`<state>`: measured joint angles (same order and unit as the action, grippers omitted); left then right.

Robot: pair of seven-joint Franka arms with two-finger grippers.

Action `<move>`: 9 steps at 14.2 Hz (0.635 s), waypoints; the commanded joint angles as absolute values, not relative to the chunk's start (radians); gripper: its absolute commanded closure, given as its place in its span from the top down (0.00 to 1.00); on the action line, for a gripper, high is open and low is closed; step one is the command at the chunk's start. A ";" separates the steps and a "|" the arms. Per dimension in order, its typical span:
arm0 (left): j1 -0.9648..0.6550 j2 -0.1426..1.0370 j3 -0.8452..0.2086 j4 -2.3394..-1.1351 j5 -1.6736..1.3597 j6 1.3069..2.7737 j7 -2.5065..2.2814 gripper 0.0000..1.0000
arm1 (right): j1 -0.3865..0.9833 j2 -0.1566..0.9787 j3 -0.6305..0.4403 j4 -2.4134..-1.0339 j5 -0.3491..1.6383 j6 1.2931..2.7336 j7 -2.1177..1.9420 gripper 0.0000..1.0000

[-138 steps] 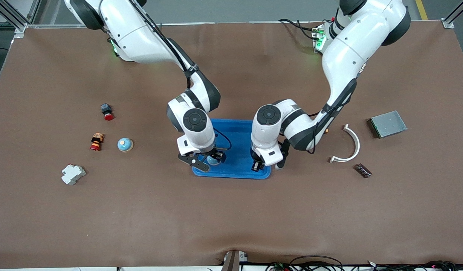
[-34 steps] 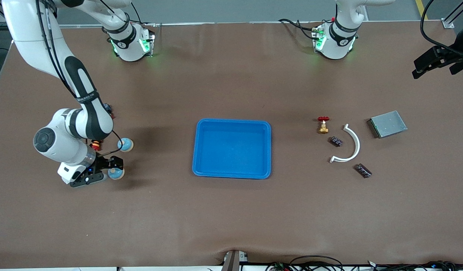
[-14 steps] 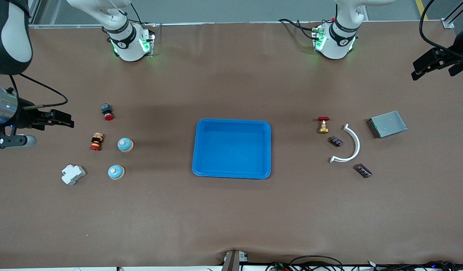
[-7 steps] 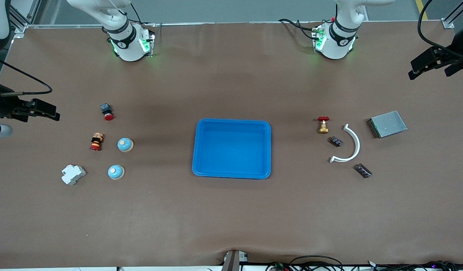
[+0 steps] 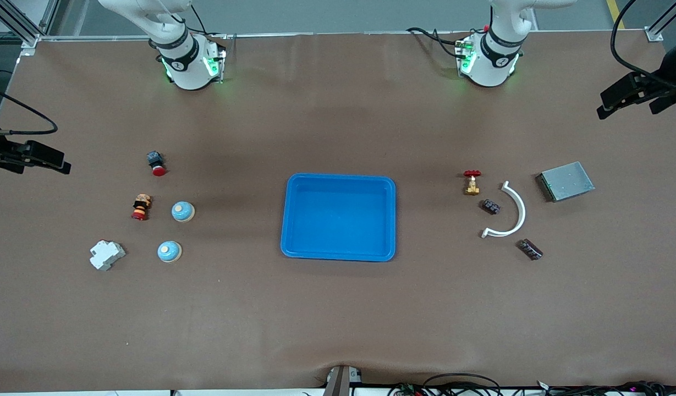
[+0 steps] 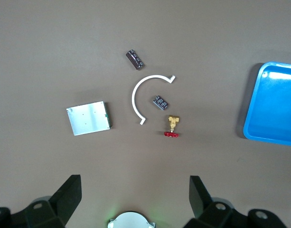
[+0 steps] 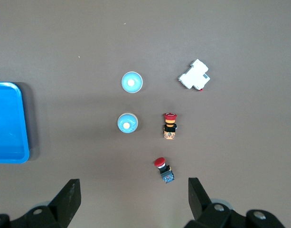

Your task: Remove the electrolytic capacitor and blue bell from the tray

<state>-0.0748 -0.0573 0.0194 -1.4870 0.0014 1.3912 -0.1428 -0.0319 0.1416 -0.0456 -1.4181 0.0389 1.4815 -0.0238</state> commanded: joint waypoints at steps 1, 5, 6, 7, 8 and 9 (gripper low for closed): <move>-0.069 -0.077 0.018 -1.488 -0.009 1.382 -0.140 1.00 | -0.031 0.114 -0.080 -1.420 0.044 1.460 0.000 1.00; -0.052 -0.090 0.020 -1.506 -0.014 1.381 -0.147 1.00 | -0.032 0.100 -0.084 -1.420 0.043 1.459 0.000 1.00; -0.048 -0.098 0.020 -1.526 -0.014 1.382 -0.146 1.00 | -0.032 0.098 -0.084 -1.422 0.043 1.459 0.000 1.00; -0.048 -0.092 0.020 -1.541 -0.011 1.384 -0.146 1.00 | -0.032 0.098 -0.087 -1.422 0.043 1.459 0.000 1.00; -0.049 -0.084 0.018 -1.546 -0.008 1.390 -0.144 1.00 | -0.034 0.098 -0.087 -1.422 0.044 1.459 0.000 1.00; -0.052 -0.071 0.015 -1.534 -0.008 1.391 -0.144 1.00 | -0.034 0.098 -0.087 -1.422 0.044 1.459 0.000 1.00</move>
